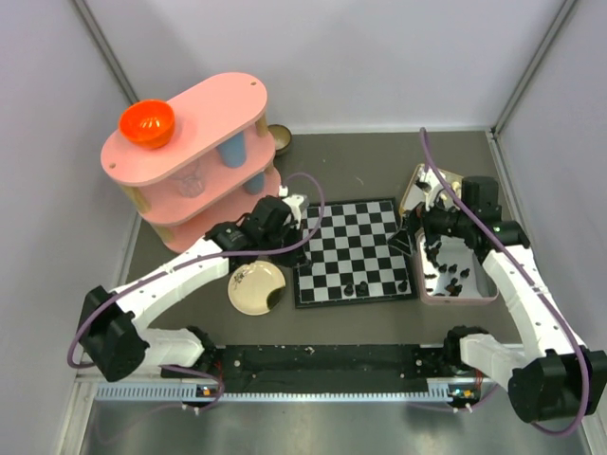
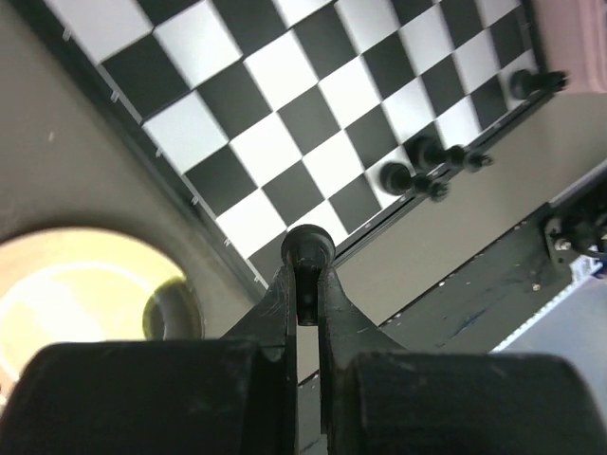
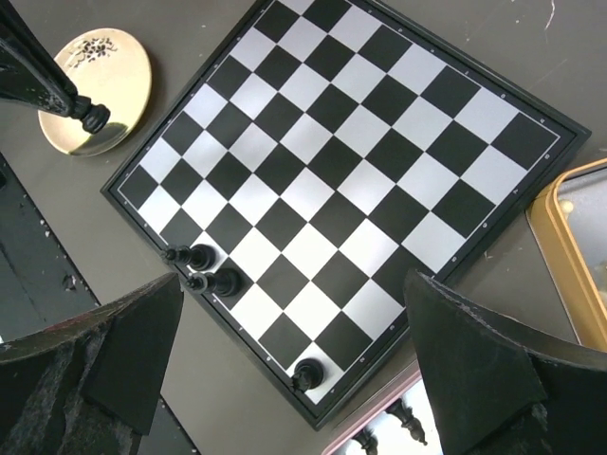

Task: Set up the chess pieces on the board

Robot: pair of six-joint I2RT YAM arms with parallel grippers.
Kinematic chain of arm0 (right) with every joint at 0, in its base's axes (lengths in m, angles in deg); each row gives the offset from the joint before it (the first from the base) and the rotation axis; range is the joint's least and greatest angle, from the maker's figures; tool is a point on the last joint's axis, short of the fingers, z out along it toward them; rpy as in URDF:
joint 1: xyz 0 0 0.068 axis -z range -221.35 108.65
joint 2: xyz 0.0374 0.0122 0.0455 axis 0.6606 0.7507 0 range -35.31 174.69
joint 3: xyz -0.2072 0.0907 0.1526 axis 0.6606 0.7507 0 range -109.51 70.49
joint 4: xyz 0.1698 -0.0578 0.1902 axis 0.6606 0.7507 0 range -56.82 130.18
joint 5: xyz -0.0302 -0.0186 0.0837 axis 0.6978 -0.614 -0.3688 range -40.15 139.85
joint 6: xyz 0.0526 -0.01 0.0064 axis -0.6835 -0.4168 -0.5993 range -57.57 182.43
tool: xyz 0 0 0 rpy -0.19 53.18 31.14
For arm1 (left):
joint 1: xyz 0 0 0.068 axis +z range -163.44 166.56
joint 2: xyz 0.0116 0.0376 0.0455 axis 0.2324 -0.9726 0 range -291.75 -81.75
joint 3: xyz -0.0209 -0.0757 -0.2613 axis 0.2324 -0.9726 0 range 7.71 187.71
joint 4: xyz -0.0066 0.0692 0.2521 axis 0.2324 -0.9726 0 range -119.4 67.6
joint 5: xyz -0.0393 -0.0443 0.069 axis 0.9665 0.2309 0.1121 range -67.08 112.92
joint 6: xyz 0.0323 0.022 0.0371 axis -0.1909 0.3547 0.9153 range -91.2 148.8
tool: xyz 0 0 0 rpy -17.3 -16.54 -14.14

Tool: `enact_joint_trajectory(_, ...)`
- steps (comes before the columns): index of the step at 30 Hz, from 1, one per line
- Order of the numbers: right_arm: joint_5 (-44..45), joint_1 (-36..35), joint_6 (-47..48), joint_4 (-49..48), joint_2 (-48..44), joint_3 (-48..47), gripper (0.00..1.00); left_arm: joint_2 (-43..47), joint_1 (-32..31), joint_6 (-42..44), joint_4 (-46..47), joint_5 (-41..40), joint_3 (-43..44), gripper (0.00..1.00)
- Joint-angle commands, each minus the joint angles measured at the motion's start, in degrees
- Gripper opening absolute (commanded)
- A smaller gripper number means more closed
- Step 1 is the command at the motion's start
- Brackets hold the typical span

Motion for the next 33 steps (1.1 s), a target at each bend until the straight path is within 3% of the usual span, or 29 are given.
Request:
enact_joint_trajectory(1, -1.68, 0.44, -0.11, -1.45, -1.00, 0.15, 0.99, -0.70, -2.56, -4.42, -8.26, -9.15, -0.06, 0.00)
enact_joint_trajectory(5, -1.15, 0.53, -0.02, -1.45, -1.70, 0.85, 0.99, -4.12, -5.72, -6.98, -12.57, -14.69, 1.61, 0.00)
enact_joint_trajectory(13, -0.45, 0.52, -0.46, -2.24, -1.96, 1.99, 0.99, -8.61, -11.70, -3.38, -9.69, -13.56, 3.72, 0.00)
enact_joint_trajectory(18, -0.36, 0.70, -0.63, -2.24, -2.23, 2.26, 0.99, -11.25, -12.85, -1.27, -5.56, -11.36, 4.16, 0.00)
enact_joint_trajectory(33, 0.26, 3.43, -1.07, -2.24, -4.33, 3.57, 0.99, -19.33, -14.60, -0.13, -7.31, -10.57, 9.79, 0.00)
